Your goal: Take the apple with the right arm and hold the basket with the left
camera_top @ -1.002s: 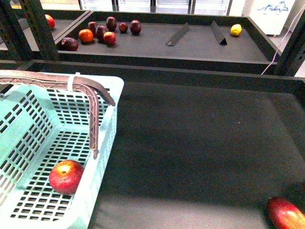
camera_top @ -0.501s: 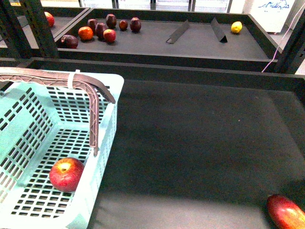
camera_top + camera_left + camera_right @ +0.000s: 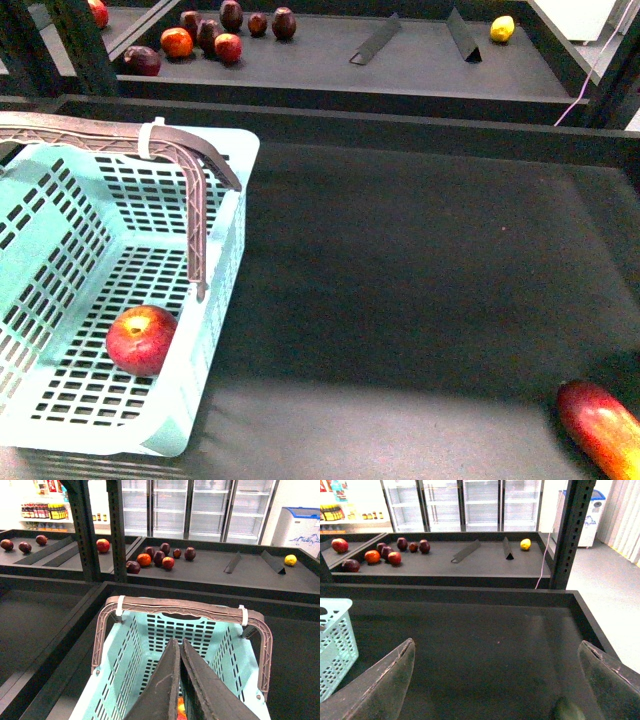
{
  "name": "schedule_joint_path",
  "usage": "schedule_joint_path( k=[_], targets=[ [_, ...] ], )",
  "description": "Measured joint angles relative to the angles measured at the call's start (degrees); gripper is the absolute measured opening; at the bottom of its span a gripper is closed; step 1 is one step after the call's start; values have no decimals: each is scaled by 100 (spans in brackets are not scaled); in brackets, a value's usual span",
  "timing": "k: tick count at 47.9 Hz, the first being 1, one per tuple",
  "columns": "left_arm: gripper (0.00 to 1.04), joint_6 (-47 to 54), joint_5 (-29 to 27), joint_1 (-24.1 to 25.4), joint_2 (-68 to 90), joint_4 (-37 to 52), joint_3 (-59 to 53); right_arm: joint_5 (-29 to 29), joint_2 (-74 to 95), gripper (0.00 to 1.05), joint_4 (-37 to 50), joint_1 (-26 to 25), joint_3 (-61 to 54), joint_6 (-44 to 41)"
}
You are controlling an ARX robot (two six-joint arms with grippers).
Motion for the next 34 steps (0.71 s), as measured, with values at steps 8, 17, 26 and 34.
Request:
schedule_joint_path(
  k=[8, 17, 26, 34],
  targets=[
    [3, 0, 0, 0, 0, 0, 0, -2, 0, 96, 0, 0, 0, 0],
    [4, 0, 0, 0, 0, -2, 0, 0, 0, 96, 0, 0, 0, 0],
    [36, 0, 0, 0, 0, -2, 0, 0, 0, 96, 0, 0, 0, 0],
    [75, 0, 0, 0, 0, -2, -2, 0, 0, 96, 0, 0, 0, 0]
  ],
)
